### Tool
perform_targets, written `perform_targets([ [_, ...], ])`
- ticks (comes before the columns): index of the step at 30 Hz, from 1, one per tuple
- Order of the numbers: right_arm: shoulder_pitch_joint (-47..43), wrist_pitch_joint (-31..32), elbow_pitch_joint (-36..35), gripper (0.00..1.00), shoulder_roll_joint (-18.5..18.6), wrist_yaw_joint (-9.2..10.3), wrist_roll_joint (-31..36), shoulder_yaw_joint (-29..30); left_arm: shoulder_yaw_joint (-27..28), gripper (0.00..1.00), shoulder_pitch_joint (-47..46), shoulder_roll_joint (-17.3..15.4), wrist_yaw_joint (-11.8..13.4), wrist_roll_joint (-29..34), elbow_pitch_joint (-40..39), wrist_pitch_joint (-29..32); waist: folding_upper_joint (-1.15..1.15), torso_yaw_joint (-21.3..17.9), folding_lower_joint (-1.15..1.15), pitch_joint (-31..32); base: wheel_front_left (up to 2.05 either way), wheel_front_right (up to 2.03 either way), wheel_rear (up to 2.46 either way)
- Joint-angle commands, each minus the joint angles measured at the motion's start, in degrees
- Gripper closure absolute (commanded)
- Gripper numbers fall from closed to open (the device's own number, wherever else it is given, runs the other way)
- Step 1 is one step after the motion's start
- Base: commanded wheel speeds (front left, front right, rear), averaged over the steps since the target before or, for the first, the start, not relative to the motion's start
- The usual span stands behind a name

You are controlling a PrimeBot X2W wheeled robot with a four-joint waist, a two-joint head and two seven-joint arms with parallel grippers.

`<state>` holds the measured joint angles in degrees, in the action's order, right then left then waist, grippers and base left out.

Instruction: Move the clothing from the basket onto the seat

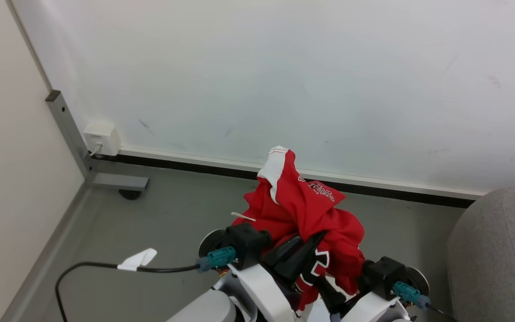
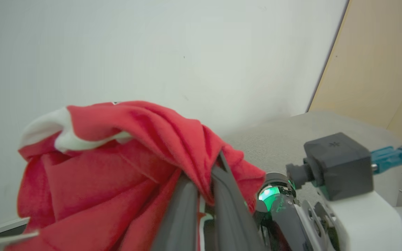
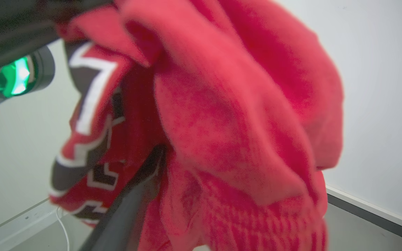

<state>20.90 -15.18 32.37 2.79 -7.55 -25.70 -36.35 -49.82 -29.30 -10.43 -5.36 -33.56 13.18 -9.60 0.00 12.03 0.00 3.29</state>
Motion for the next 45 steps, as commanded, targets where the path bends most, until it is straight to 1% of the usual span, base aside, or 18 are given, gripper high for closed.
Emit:
perform_targets([
  [1, 0.70, 0.05, 0.50, 0.53, 0.19, 0.12, -0.44, 0.39, 0.07, 1.00, 0.53, 0.16, -0.36, -0.63, -0.56, 0.06, 0.00, 0.27, 0.00, -0.15, 0.00, 0.00, 0.00],
  [2, 0.85, 0.05, 0.70, 0.66, 0.18, 0.12, -0.38, 0.49, 0.01, 1.00, 0.56, 0.15, -0.32, -0.74, -0.72, 0.14, 0.00, 0.43, 0.00, -0.20, 0.00, 0.00, 0.00],
  [3, 1.01, 0.05, 0.81, 0.75, 0.18, 0.12, -0.37, 0.68, -0.04, 1.00, 0.57, 0.10, -0.31, -0.89, -0.86, 0.08, 0.00, 0.57, 0.00, -0.24, 0.00, 0.00, 0.00],
  [5, 1.24, 0.05, 1.04, 1.00, 0.18, 0.12, -0.42, 0.94, -0.04, 1.00, 0.50, -0.12, -0.36, -1.13, -1.01, 0.16, 0.00, 0.81, 0.00, -0.37, 0.00, 0.00, 0.00],
  [12, 1.27, 0.05, 1.28, 1.00, 0.19, 0.12, -0.66, 1.31, 0.64, 1.00, 0.13, -0.84, 0.12, -1.71, -0.94, -0.18, 0.00, 0.75, 0.00, -0.78, 0.00, 0.00, 0.00],
  [22, 0.43, 0.04, -0.33, 1.00, 0.18, 0.12, -0.88, 2.35, 1.96, 1.00, -0.75, -1.94, 1.02, -1.87, 0.22, -0.78, 0.00, -0.02, 0.00, -1.27, 0.00, 0.00, 0.00],
  [34, -0.36, 0.01, -5.26, 1.00, 0.18, 0.12, -0.85, 3.22, 2.52, 1.00, -1.22, -2.67, 1.69, -2.19, 0.35, -1.40, 0.00, -1.64, 0.00, -1.99, 0.00, 0.00, 0.00],
  [35, -0.34, 0.01, -5.57, 1.00, 0.17, 0.12, -0.83, 3.38, 2.60, 0.71, -1.27, -2.72, 1.74, -2.20, 0.42, -1.51, 0.00, -1.88, 0.00, -2.06, 0.00, 0.00, 0.00],
  [36, -0.31, 0.01, -5.75, 1.00, 0.17, 0.12, -0.66, 3.62, 2.66, 0.51, -1.31, -2.80, 1.80, -2.15, 0.51, -1.52, 0.00, -2.11, 0.00, -2.13, 0.00, 0.00, 0.00],
  [37, -0.25, 0.01, -5.89, 1.00, 0.18, 0.12, -0.44, 3.89, 2.75, 0.06, -1.35, -2.86, 1.83, -2.08, 0.61, -1.60, 0.00, -2.39, 0.00, -2.19, 0.00, 0.00, 0.00],
  [38, -0.18, 0.01, -5.98, 1.00, 0.18, 0.12, -0.20, 4.11, 2.85, 0.00, -1.36, -2.90, 2.06, -2.03, 0.68, -1.77, 0.00, -2.68, 0.00, -2.27, 0.00, 0.00, 0.00],
  [45, -0.47, 0.02, -7.27, 1.00, 0.18, 0.12, 0.24, 6.37, 2.84, 0.00, -0.56, -3.20, 2.35, -2.37, 1.23, -2.16, 0.00, -5.10, 0.00, -2.72, 0.00, 0.00, 0.00],
])
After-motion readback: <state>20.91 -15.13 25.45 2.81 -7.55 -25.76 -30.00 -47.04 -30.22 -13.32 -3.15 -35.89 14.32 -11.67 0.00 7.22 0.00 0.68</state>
